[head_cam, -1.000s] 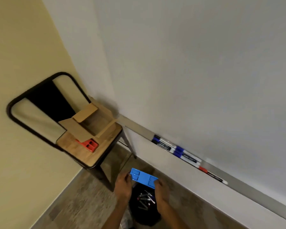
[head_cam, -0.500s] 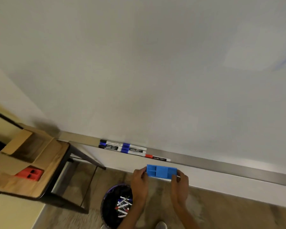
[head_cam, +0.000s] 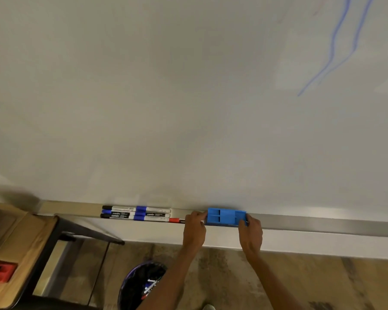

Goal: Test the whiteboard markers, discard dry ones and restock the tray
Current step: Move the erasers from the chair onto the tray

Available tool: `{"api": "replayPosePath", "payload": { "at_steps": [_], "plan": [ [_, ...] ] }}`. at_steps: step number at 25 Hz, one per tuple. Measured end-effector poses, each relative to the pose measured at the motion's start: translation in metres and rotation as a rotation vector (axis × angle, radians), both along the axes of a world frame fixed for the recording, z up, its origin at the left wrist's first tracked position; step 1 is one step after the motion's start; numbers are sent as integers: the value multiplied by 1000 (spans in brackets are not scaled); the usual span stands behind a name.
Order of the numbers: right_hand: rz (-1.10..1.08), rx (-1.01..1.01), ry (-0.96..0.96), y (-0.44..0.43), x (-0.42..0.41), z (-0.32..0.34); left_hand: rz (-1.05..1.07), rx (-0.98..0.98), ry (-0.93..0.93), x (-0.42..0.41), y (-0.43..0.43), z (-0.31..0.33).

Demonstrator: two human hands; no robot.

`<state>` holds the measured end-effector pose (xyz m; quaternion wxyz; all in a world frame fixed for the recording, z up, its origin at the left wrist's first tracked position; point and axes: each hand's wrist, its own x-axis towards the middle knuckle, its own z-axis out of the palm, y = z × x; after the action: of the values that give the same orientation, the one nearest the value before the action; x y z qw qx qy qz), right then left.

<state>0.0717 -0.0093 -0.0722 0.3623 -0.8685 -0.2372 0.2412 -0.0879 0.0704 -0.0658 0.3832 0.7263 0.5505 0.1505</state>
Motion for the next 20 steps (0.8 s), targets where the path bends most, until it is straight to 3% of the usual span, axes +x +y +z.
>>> {"api": "replayPosePath", "payload": {
  "at_steps": [13,20],
  "plan": [
    [142,-180,17,10,20,-38,-35,-65,190,9,18,-20],
    [180,-72,80,7,13,-22,-97,-18,238,6,25,-21]
  ]
}}
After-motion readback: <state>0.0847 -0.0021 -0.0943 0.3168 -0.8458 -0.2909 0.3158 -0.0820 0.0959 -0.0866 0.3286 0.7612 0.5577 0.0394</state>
